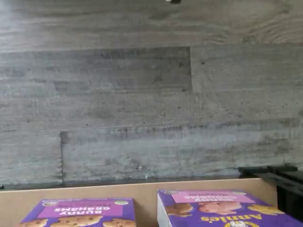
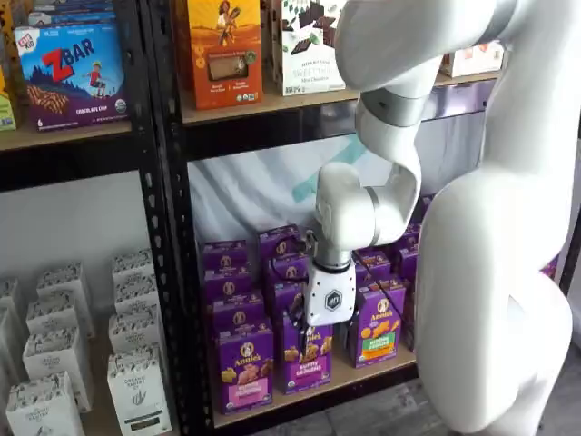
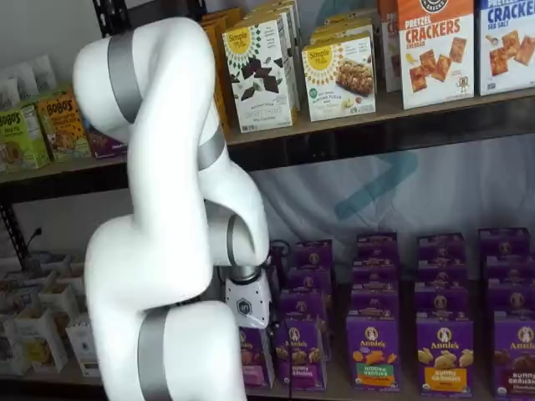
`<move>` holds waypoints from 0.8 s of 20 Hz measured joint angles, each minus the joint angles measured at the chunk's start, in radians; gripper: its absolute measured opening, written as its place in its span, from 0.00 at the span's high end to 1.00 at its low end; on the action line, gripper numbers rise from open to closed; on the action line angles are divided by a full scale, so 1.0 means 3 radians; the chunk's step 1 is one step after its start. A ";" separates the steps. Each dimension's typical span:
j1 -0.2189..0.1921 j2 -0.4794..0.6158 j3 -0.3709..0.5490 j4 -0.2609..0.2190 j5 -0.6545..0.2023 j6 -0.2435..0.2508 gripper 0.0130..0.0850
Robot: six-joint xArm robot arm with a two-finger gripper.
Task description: Pick up the purple box with a pink patch in the middle, on the bottom shelf, the first box from the left
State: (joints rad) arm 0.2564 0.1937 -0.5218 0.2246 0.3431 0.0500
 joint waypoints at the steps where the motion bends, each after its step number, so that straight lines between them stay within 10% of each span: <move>1: 0.0006 0.0070 -0.0054 0.0003 -0.0014 0.0002 0.00; 16: 0.0089 0.0820 -0.0942 -0.0079 0.0019 0.0164 0.00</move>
State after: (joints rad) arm 0.2830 0.4397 -0.8043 0.2008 0.3487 0.0993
